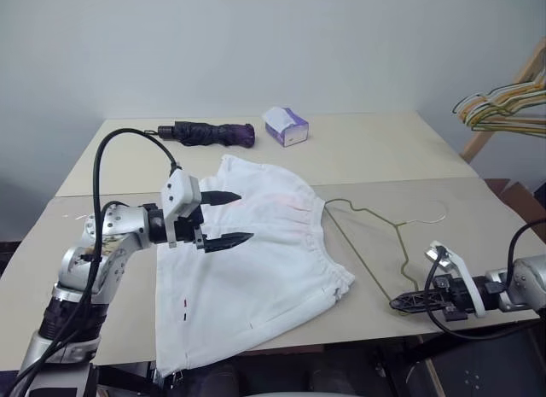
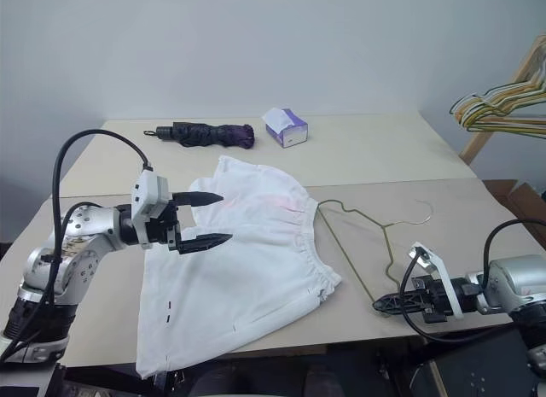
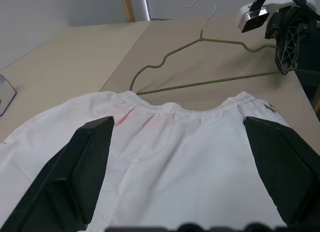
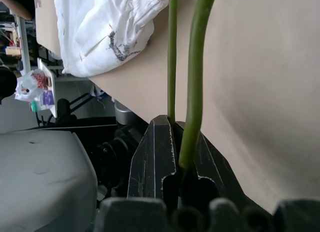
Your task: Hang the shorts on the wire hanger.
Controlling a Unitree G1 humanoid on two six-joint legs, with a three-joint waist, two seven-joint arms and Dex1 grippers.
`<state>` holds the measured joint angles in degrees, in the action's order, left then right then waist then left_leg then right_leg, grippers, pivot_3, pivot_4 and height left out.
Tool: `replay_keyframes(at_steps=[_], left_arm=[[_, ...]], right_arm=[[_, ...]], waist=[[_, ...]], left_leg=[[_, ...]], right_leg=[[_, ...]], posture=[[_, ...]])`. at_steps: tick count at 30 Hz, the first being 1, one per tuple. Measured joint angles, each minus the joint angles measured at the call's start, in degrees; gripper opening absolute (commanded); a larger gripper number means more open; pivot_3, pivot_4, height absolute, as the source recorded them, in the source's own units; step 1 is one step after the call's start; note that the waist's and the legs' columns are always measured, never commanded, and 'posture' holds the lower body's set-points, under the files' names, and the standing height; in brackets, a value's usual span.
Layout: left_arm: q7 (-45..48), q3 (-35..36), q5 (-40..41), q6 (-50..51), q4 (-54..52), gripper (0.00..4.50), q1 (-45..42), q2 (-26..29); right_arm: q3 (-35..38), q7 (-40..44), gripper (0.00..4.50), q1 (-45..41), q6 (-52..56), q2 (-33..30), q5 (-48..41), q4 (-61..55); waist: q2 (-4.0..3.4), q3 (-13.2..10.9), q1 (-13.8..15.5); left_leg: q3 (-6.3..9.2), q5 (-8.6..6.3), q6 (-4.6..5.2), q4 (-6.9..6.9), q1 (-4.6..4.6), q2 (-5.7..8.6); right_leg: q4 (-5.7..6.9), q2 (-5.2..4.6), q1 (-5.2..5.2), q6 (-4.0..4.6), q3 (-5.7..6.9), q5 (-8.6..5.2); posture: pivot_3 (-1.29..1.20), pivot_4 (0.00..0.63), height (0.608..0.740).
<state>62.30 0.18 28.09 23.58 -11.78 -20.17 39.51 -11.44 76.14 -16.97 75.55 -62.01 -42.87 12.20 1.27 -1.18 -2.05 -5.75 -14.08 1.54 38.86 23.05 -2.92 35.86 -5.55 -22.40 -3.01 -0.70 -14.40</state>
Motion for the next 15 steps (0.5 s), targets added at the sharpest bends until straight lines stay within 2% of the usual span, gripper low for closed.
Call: replay_keyframes(at_steps=[6,10,15], left_arm=[[-0.4,0.4,1.0,0.1,-0.2,4.47,0.0,-0.3],[-0.6,0.3,0.2,-0.5,-0.1,4.47,0.2,-0.5],[-1.0,-0.9,-0.3,-1.1,-0.2,4.47,0.2,-1.7]], right_arm=[[-0.3,3.4,0.0,0.6,-0.5,-1.4,-0.1,-2.9],[-4.2,6.3,0.0,0.7,-3.2,-3.5,2.4,-5.1],[-12.2,7.9,0.0,-8.1,-6.1,-2.4,9.7,-0.2]], waist=[[0.0,0.0,0.1],[-0.01,0.0,0.4],[-0.05,0.0,0.1]], left_leg=[[0.02,0.0,0.0,0.01,-0.01,0.0],[-0.01,0.0,0.0,0.01,-0.02,0.0],[-0.12,0.0,0.0,0.03,-0.1,0.01]], right_leg=[[0.01,0.0,0.01,-0.01,0.0,0.0],[0.0,0.0,0.0,-0.02,0.0,0.0],[0.04,0.0,0.03,-0.02,-0.04,0.0]], posture=[[-0.01,0.0,0.74],[-0.01,0.0,0.74],[0.0,0.0,0.74]])
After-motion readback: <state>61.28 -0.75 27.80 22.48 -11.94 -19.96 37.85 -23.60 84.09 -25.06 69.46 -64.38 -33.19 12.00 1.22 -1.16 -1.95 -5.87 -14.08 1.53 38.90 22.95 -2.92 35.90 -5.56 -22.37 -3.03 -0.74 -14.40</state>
